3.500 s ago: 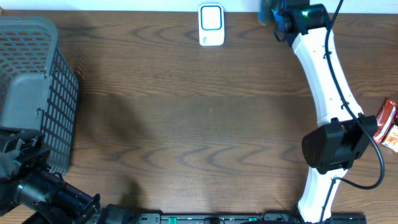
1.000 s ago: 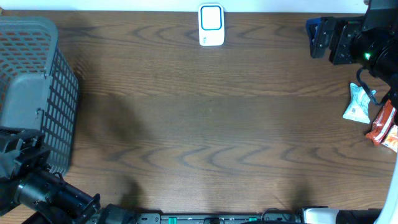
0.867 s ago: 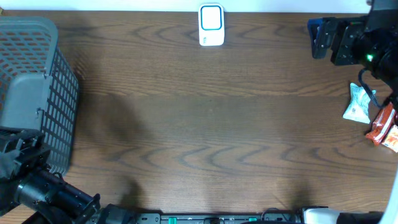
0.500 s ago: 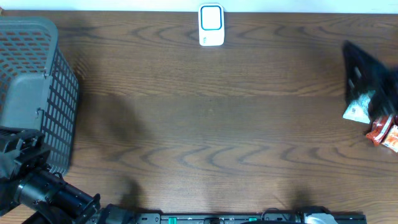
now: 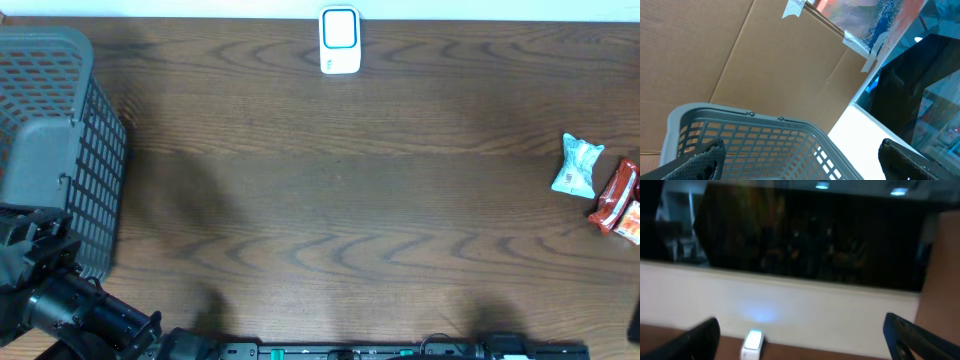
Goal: Scan the item barcode
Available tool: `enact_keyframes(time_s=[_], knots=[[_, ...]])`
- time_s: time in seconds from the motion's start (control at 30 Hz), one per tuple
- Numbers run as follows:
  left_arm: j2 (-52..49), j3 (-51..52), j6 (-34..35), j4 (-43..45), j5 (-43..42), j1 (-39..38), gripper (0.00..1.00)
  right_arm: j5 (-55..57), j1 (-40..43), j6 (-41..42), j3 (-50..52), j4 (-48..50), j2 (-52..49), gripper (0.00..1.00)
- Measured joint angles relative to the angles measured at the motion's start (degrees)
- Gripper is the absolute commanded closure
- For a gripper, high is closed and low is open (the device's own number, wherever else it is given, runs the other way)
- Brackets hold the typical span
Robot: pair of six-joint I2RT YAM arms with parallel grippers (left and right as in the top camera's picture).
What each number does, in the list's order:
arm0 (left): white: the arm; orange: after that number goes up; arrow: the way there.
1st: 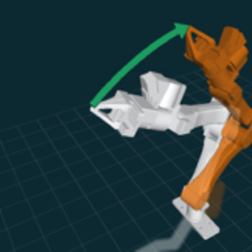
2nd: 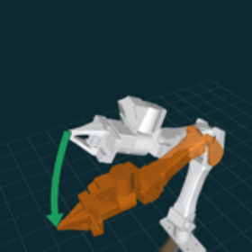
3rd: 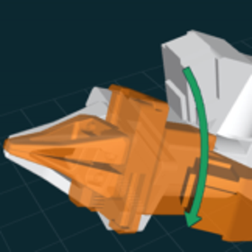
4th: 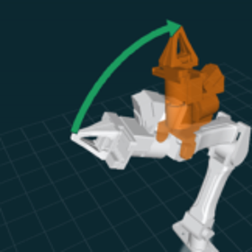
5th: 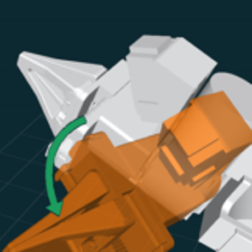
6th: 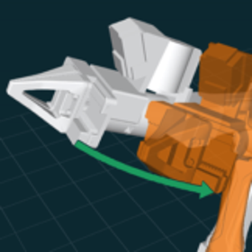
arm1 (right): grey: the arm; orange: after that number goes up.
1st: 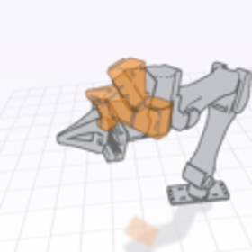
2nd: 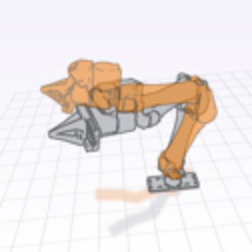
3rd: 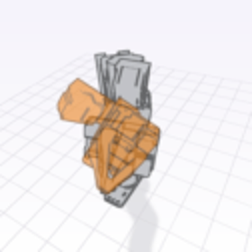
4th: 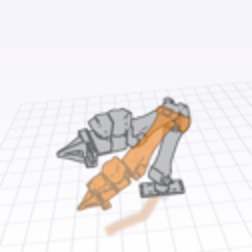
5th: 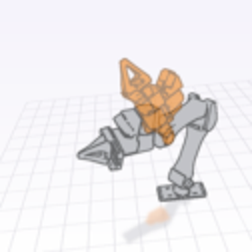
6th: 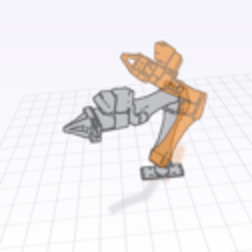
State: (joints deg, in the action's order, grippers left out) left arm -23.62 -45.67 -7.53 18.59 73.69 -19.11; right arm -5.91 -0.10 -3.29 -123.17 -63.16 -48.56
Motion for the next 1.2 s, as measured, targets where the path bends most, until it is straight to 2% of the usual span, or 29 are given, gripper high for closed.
enact_keyframes(time_s=[0.27, 0.5, 0.77, 0.97, 1.2], knots=[[0.00, 0.00, 0.00, 0.02, 0.00, 0.00, 0.02, 0.00, 0.63, -0.52, 18.47, 14.71, 11.06, 0.01], [0.00, 0.00, 0.02, 0.04, 0.00, 0.00, 0.02, -1.88, 0.68, -0.52, 41.90, 25.09, 18.08, 0.01], [0.00, 0.00, 0.00, 0.02, 0.00, 0.00, 0.02, -3.02, 0.68, -0.55, 69.24, 45.40, 24.55, 0.01], [0.00, 0.00, 0.00, 0.00, 0.02, 0.00, 0.02, -3.93, 0.68, 1.38, 85.90, 58.45, 31.21, 0.01], [0.00, 0.00, 0.00, 0.00, 0.02, 0.00, 0.02, -3.67, 0.68, 2.43, 99.78, 65.51, 39.01, 0.01]])
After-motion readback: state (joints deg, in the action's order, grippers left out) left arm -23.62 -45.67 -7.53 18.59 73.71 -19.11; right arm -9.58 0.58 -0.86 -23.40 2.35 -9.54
